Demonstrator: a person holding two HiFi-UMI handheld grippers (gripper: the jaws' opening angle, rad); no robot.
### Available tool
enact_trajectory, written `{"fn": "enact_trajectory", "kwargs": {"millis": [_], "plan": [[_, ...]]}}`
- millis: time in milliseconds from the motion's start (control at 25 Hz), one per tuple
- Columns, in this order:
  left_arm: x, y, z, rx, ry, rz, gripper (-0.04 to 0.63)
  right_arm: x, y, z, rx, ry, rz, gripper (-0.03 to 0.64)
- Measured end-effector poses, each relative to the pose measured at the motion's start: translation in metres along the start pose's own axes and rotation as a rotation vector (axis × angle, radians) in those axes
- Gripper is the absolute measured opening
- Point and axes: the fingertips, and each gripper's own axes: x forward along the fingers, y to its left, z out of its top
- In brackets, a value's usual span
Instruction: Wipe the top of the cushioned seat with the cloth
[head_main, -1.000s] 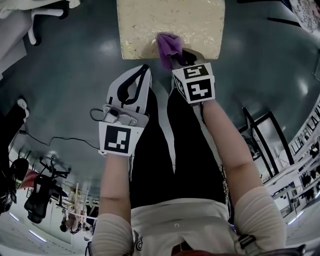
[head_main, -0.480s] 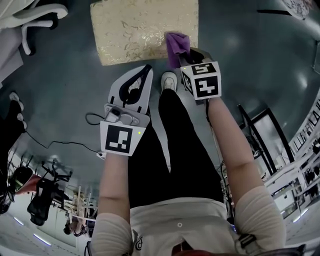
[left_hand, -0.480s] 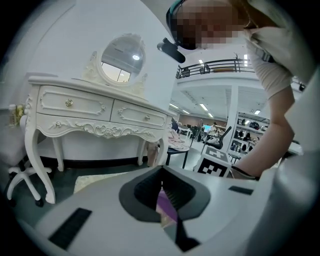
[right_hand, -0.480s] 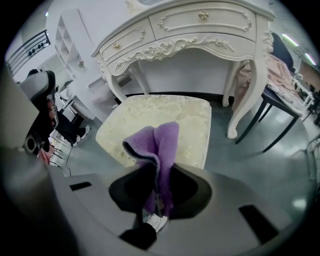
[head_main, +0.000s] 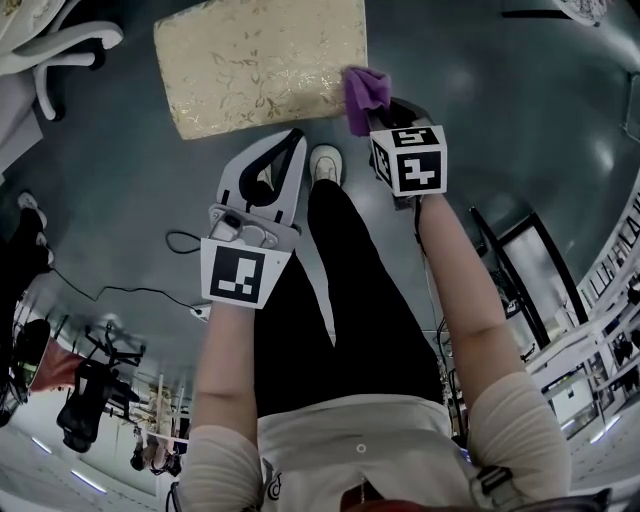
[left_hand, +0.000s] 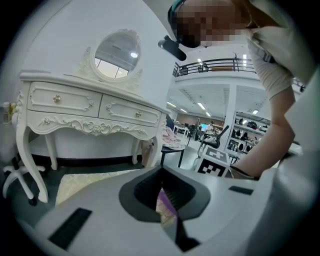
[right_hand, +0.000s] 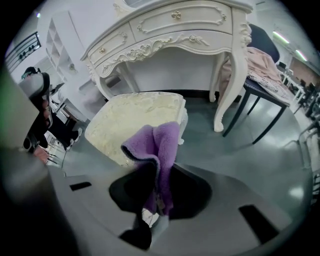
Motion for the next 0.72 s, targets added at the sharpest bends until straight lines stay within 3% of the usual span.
{"fn": "enact_trajectory", "kwargs": {"millis": [200, 400, 560, 720], "plan": [[0.005, -0.015, -0.002, -0.015, 0.011, -0.02, 0.012, -0.006, -0.021, -0.012, 0.043, 0.018, -0.036, 0.081], [0.01, -0.029, -0.003, 0.037, 0.034, -0.057, 0.012, -0.021, -0.03, -0.009, 0.05, -0.001, -0.065, 0.08], [0.003, -0.028, 0.015, -0.011, -0.01, -0.058, 0.012, -0.046, -0.013, 0.008, 0.113, -0.072, -0.009, 0.08], [-0.016, -0.018, 0.032, -0.032, -0.035, -0.057, 0.012, -0.073, 0.016, 0.031, 0.084, -0.151, 0.001, 0.081]]}}
